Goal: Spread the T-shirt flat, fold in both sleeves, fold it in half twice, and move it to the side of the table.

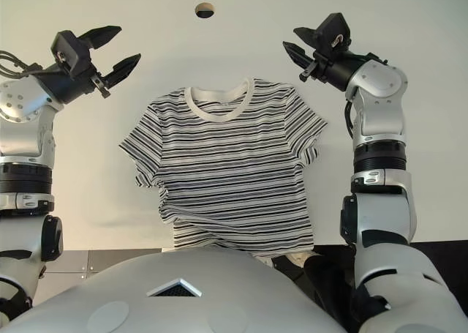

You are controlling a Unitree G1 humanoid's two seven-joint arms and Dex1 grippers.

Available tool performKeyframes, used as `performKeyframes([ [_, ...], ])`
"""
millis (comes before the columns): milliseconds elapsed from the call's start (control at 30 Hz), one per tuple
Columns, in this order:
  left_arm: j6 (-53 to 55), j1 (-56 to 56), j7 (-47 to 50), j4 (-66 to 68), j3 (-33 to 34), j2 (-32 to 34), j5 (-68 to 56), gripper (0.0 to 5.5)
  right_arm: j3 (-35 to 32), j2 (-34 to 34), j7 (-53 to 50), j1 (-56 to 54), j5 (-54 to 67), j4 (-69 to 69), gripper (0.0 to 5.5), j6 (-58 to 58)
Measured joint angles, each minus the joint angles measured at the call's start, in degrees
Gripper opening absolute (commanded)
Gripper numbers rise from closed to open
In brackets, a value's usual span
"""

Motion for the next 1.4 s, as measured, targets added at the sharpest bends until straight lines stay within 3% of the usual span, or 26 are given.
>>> performKeyframes([
  [1400,-0.2,-3.2,0.1,3.1,-1.1,-0.8,0.1,2.61,-1.4,-0.3,-0.2,2.7,1.9,-4.0,1.44,2.0],
])
